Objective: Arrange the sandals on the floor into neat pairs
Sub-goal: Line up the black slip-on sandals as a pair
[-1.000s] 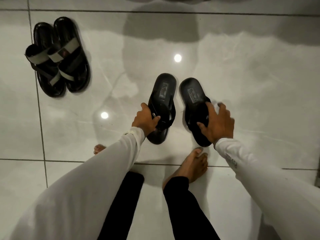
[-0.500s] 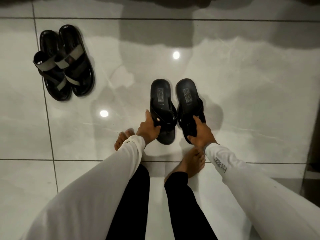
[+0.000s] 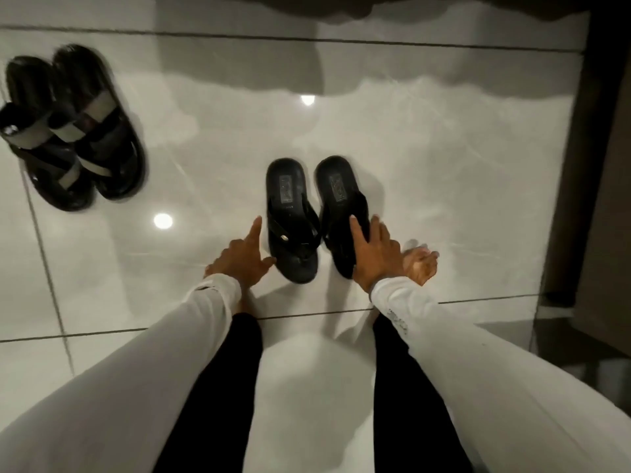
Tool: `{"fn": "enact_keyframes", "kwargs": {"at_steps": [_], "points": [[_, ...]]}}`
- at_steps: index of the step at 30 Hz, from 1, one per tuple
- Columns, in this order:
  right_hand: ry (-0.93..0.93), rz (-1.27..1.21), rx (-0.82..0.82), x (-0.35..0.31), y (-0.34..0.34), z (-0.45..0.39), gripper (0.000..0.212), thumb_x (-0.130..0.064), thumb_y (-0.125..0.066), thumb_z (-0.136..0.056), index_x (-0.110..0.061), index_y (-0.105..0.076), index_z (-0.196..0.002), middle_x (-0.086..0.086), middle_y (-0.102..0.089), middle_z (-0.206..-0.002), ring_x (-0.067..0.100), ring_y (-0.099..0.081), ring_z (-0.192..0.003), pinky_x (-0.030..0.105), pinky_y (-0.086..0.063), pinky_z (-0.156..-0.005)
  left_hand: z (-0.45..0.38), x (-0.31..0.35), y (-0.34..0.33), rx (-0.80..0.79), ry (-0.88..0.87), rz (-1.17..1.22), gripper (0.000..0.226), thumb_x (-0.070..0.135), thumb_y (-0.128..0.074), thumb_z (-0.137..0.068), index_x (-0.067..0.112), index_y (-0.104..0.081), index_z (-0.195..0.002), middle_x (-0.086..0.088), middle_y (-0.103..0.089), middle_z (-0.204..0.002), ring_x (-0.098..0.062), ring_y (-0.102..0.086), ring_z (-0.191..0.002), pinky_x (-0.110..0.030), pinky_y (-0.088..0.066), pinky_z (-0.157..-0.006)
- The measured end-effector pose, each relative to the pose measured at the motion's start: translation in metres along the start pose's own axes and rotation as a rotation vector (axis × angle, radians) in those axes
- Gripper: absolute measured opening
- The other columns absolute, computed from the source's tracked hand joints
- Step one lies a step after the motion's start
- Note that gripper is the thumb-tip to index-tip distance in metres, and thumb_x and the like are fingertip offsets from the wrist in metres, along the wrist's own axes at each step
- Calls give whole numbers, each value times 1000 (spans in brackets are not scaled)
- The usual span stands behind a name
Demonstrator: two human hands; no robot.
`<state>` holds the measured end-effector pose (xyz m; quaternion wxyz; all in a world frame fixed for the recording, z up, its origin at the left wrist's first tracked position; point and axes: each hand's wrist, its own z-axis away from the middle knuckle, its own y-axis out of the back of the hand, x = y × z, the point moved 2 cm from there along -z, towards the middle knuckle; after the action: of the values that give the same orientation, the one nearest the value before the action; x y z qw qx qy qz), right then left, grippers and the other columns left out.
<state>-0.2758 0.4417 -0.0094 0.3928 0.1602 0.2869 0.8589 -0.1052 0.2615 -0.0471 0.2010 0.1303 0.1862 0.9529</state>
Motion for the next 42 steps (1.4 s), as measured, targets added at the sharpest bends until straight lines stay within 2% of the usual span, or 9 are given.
{"fn": "enact_keyframes", "kwargs": {"at_steps": [3, 7, 12, 19, 25, 31, 36, 40, 42], "points": [[48, 39, -19, 5, -15, -34, 101, -20, -72, -82, -24, -7, -159, 27, -4, -163, 42, -19, -149, 52, -39, -111, -23, 14, -14, -11, -10, 43, 103, 49, -63, -91, 43, 15, -157, -21, -60, -138, -47, -64, -116, -58, -52, -100], [-3, 10, -104, 10, -41, -59, 102, -33, -69, -86, -30, 2, -159, 30, 6, -163, 43, -19, -148, 54, -39, -109, -45, 46, -33, -3, -38, 117, 103, 43, -60, -97, 36, 23, -157, -26, -64, -133, -47, -68, -109, -56, -54, -99], [-8, 15, -7, 31, -46, -70, 105, -39, -68, -86, -31, 7, -158, 30, -12, -160, 43, -37, -137, 55, -41, -101, -54, 84, -43, 69, 45, 111, 94, 54, -52, -97, 41, 20, -157, -33, -57, -129, -50, -65, -110, -58, -54, -97], [-51, -35, -20, 84, -3, -101, 98, -47, -63, -89, -29, 4, -159, 27, -23, -157, 41, -41, -135, 53, -42, -103, -76, 157, -10, 48, 8, 73, 97, 51, -57, -96, 41, 16, -159, -32, -55, -132, -49, -64, -114, -55, -55, -98], [-124, -90, -37, 141, 44, -135, 102, -53, -65, -87, -31, 4, -159, 22, -41, -143, 38, -47, -127, 52, -43, -99, -104, 238, 17, 55, -33, 49, 97, 50, -60, -95, 40, 12, -160, -30, -54, -136, -48, -63, -115, -52, -52, -96], [-168, -110, -33, 184, 75, -163, 104, -56, -65, -85, -32, 4, -159, 20, -42, -144, 38, -46, -129, 51, -44, -100, -123, 294, 29, 75, -66, 63, 95, 47, -60, -96, 36, 8, -161, -28, -56, -140, -46, -63, -118, -53, -54, -100], [-143, -98, -30, 198, 91, -169, 101, -53, -65, -85, -32, 0, -159, 21, -41, -144, 40, -46, -129, 51, -43, -99, -118, 303, 31, 59, -57, 55, 89, 48, -57, -97, 36, 3, -162, -26, -50, -143, -47, -59, -123, -54, -50, -105], [-116, -76, 26, 186, 100, -141, 100, -49, -68, -84, -28, -5, -159, 23, -39, -145, 42, -44, -129, 52, -41, -101, -80, 276, 28, 88, -79, -32, 86, 52, -53, -97, 35, 1, -162, -20, -42, -146, -45, -56, -123, -53, -48, -99], [-92, -57, 42, 172, 104, -118, 99, -48, -67, -85, -25, -6, -159, 25, -35, -149, 42, -42, -132, 52, -40, -102, -54, 253, 28, 127, -114, -129, 85, 56, -48, -98, 33, 2, -162, -20, -34, -156, -42, -51, -132, -53, -46, -101]]}}
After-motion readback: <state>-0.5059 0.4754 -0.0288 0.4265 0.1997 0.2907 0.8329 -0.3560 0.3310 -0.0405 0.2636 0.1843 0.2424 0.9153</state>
